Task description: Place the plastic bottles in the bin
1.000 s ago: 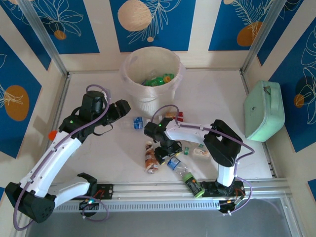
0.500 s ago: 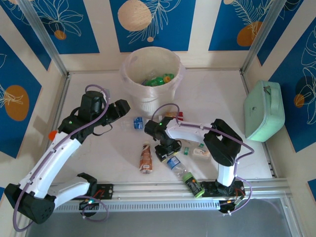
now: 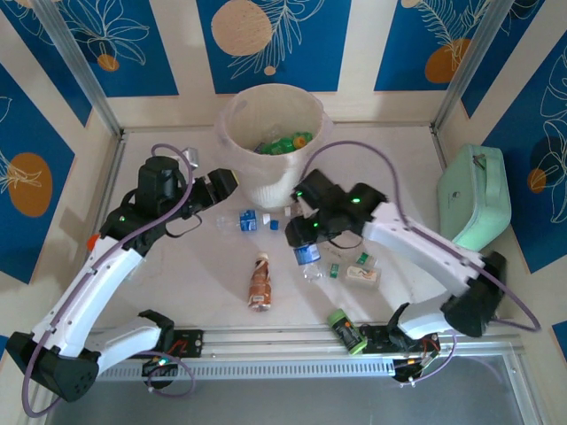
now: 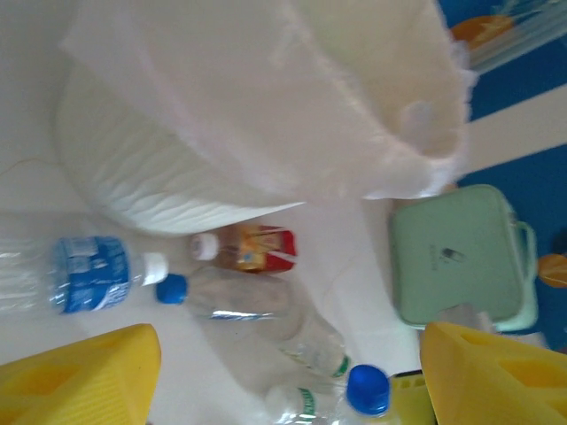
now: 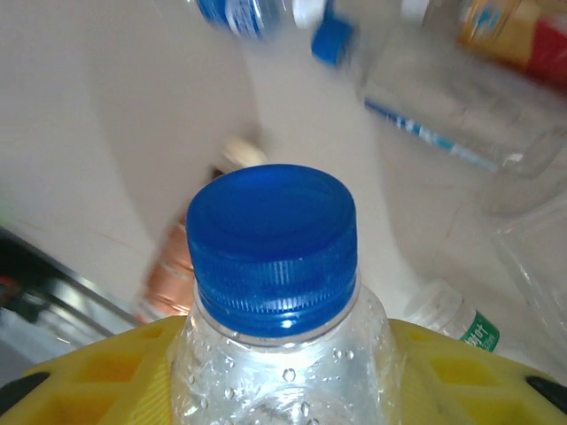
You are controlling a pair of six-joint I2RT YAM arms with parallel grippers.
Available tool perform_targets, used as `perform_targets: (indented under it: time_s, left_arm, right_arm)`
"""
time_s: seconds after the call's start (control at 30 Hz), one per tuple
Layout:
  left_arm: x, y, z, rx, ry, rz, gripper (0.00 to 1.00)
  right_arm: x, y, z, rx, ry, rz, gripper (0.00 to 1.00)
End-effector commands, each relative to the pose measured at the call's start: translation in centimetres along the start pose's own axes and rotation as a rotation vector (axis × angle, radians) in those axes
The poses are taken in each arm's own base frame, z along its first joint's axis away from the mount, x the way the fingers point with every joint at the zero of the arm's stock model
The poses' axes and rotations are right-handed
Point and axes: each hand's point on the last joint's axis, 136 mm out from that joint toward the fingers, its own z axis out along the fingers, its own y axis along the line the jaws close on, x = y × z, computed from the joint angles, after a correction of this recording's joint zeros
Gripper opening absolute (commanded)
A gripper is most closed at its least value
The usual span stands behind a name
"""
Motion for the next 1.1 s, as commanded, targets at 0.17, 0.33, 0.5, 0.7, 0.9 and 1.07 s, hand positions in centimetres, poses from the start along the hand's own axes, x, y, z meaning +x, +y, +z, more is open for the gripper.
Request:
perform_targets:
  time_s: [0.17, 0.33, 0.5, 0.7, 0.9, 1.07]
  left_arm:
    - [-0.2, -10.8, -1.6, 0.505, 0.042, 0.135, 0.82]
    - [2.9, -13.9, -0.6, 0.594, 0.116, 0.225, 0.91]
    - [4.5, -15.2, 0.9, 0.603, 0.138, 0.278, 1.0]
    - [5.4, -17.9, 1.4, 0.738, 0.188, 0.25, 1.0]
    - [6.6, -20.0, 0.8, 0.846, 0.232, 0.251, 0.99]
    - [6.7, -19.9, 1.0, 0.866, 0.231, 0.217, 0.91]
  right_arm:
    - [-7.5, 0.2, -11.6, -0.318, -0.402, 0.273, 0.49]
    - [-10.7, -0.2, -16.1, -0.476, -0.534, 0.387, 0.49]
    - [-12.4, 0.7, -18.6, -0.607, -0.563, 0.425, 0.49]
    - [-13.1, 1.6, -19.5, -0.693, -0.562, 0.437, 0.49]
    - [-13.4, 2.1, -19.8, -0.745, -0.564, 0.449, 0.49]
    - [-13.6, 2.2, -20.2, -0.772, -0.575, 0.454, 0.48]
